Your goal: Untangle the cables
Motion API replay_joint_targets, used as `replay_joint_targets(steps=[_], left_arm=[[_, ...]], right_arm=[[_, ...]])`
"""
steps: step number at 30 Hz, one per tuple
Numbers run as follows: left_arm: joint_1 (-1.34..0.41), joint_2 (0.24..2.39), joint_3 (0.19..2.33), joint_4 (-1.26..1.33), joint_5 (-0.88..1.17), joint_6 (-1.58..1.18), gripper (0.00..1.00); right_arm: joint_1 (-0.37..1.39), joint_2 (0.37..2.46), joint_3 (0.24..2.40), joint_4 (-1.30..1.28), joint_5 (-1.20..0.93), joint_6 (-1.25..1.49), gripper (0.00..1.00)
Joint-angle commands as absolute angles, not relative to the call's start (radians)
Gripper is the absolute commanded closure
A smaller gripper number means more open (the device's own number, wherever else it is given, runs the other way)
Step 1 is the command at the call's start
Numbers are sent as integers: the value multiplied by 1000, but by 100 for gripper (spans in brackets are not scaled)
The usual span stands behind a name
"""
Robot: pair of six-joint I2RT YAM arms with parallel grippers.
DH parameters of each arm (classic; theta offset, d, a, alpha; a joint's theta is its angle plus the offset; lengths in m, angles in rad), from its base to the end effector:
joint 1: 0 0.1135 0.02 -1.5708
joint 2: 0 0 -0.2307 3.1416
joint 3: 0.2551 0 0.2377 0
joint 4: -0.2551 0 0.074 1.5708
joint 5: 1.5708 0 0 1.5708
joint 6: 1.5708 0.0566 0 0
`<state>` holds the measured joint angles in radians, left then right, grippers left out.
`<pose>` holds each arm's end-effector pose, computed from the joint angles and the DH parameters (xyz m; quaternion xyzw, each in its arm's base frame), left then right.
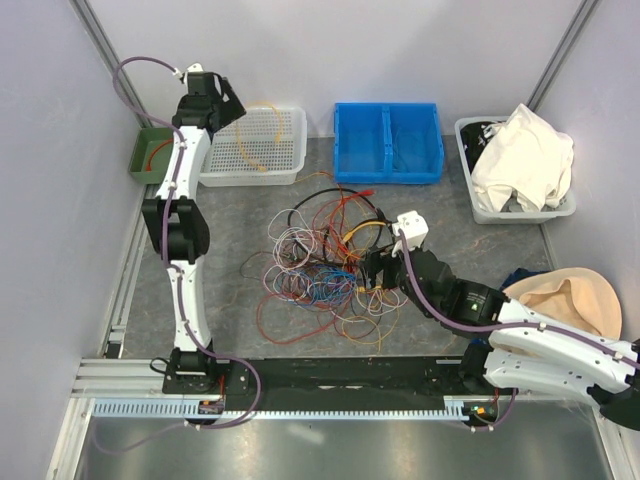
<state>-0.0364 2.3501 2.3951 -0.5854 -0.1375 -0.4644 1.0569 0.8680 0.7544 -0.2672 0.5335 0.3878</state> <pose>0.5207 -0.0112 0.2810 -0.2174 0.8411 -0.0639 0.4910 0.1333 0.1776 0.2774 -0.1227 0.8031 0.1937 0.5500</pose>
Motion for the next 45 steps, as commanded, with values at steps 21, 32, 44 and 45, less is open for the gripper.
replay_joint_targets(steps=[21,32,44,45], left_arm=[[-521,1631,1597,-482,-35,-557,0],[-827,1544,1144,-37,167,-462,0],[-1025,1894,1454,-225,169,-144,30],[-1026,1910,1462,-233,167,-144,32]], right_arm=[[1009,937,624,-169,710,609,2],[894,433,411,-262,718,919,2],[894,305,656,-492,709,824,2],[896,302,657,-495,707,819,2]])
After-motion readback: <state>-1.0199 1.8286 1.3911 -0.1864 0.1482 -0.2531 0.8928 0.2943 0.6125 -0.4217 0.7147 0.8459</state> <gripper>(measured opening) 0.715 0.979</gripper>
